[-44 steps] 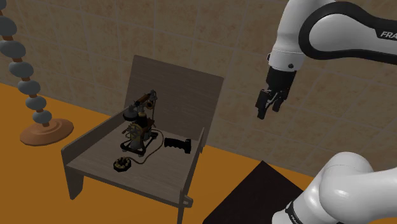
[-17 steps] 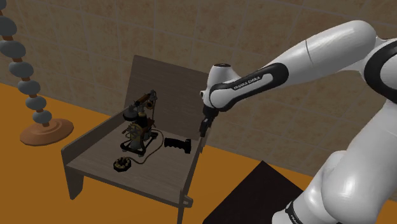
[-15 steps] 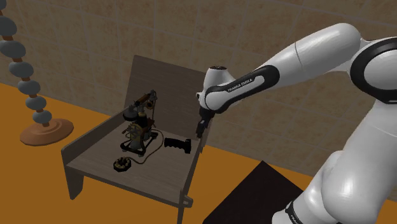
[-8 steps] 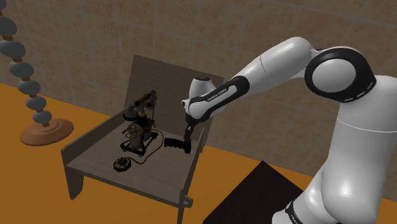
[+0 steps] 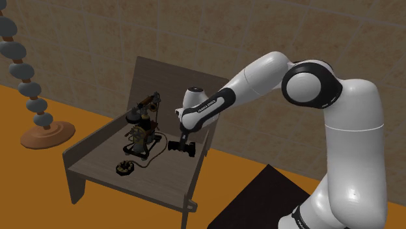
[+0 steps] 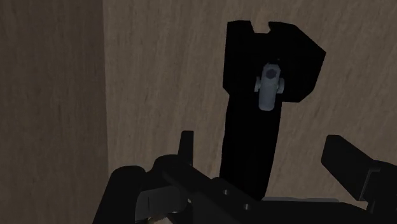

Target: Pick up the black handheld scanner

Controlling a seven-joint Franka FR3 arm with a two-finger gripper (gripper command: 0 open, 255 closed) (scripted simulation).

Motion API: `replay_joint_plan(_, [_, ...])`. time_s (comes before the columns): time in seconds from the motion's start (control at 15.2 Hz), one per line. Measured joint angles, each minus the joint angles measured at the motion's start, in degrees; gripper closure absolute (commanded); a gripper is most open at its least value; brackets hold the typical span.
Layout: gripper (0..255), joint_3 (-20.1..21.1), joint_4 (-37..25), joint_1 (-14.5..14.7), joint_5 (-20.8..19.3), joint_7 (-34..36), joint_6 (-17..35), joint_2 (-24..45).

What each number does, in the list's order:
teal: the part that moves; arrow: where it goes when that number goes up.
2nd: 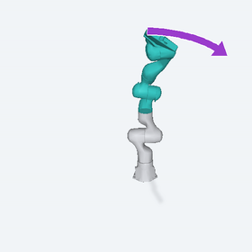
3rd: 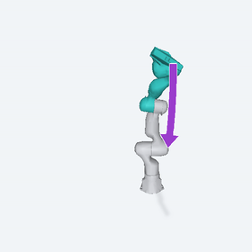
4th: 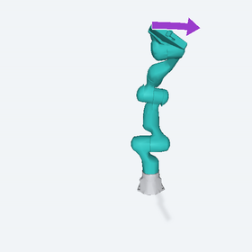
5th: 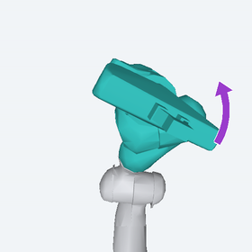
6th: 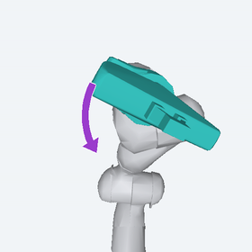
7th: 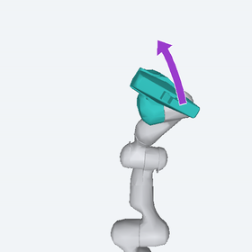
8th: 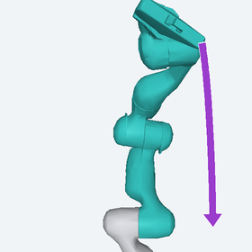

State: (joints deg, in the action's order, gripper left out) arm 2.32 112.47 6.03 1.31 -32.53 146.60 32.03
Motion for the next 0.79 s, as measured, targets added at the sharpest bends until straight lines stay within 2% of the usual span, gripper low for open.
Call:
replay_joint_plan(0.26, [0,-0.01,-0.68,0.07,-0.05,-0.06,2.04,2.72])
replay_joint_plan(0.33, [255,-0.02,-0.78,0.08,-0.05,-0.06,2.25,3.02])
replay_joint_plan(0.79, [255,-0.02,-1.0,0.12,-0.06,-0.03,2.43,3.38])
